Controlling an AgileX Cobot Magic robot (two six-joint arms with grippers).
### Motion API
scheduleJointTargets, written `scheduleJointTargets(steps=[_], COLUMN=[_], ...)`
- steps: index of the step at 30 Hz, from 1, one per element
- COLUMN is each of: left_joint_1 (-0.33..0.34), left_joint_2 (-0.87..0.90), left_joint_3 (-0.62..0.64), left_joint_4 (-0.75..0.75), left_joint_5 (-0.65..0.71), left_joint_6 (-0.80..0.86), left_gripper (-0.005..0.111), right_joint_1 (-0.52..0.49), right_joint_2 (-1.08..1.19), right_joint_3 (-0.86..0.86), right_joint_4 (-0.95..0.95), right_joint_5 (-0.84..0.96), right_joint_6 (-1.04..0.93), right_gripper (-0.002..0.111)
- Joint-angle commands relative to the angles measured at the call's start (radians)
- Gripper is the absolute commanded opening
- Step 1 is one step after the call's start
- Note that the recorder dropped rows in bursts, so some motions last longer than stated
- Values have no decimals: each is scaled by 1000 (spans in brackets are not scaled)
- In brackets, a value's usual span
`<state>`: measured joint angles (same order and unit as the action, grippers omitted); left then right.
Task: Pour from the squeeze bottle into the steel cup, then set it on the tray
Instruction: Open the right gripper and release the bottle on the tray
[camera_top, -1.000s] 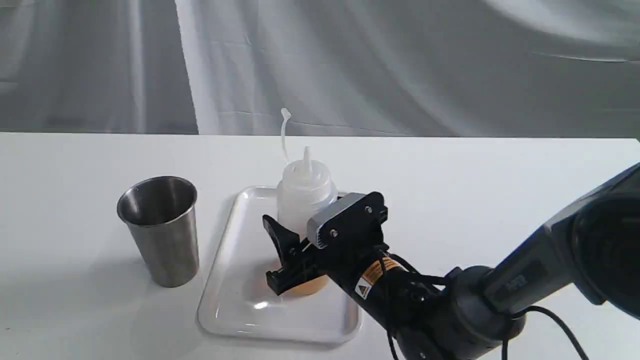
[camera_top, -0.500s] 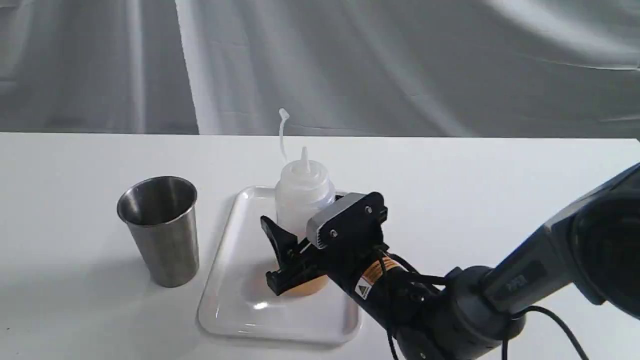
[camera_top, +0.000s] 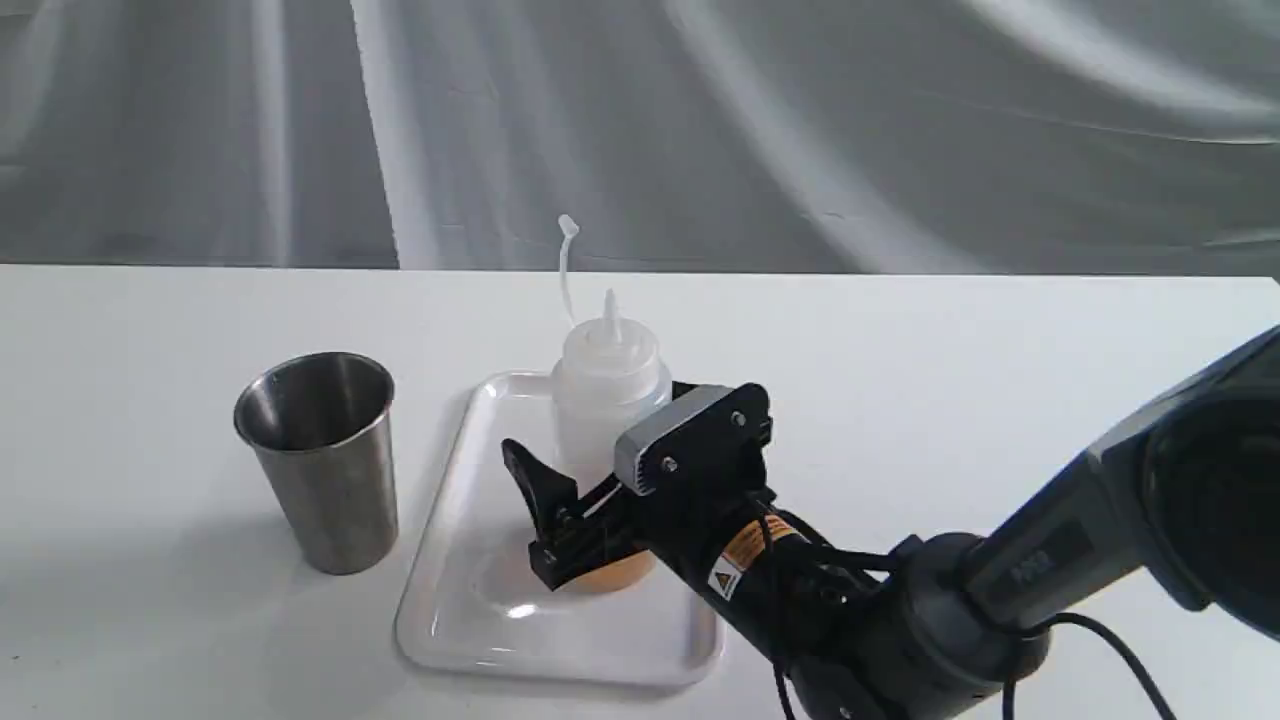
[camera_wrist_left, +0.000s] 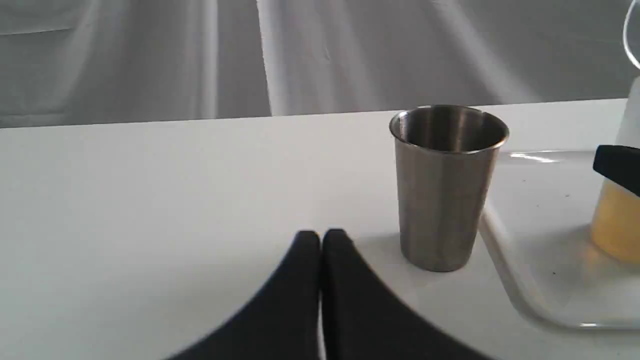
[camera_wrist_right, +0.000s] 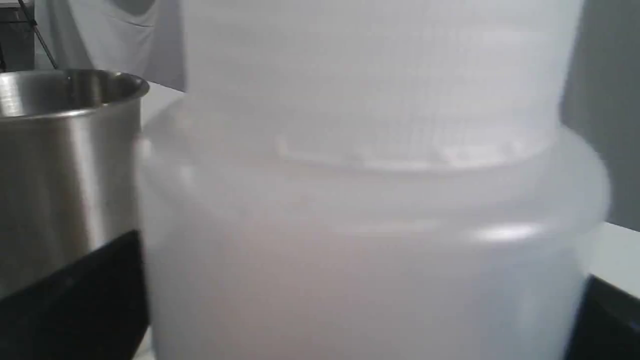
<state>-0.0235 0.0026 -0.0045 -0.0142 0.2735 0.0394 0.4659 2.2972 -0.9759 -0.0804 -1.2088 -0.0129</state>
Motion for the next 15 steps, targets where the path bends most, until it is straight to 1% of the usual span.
scheduleJointTargets(steps=[1,7,15], left_joint_1=[2,2,2], left_joint_2=[-3,-3,-3], left_joint_3=[4,4,4], left_joint_4=[-1,-1,-1], left_joint_5=[-8,-8,-8], left_joint_6=[-5,-5,-3], left_gripper=[0,0,0], right_joint_1=[1,1,1], right_joint_2=[-1,-42,-162], right_joint_3=[22,103,237], right_joint_4=[-1,2,-5], right_joint_5=[-12,-12,-12], right_joint_6=[5,5,-1], right_gripper=[89,89,89])
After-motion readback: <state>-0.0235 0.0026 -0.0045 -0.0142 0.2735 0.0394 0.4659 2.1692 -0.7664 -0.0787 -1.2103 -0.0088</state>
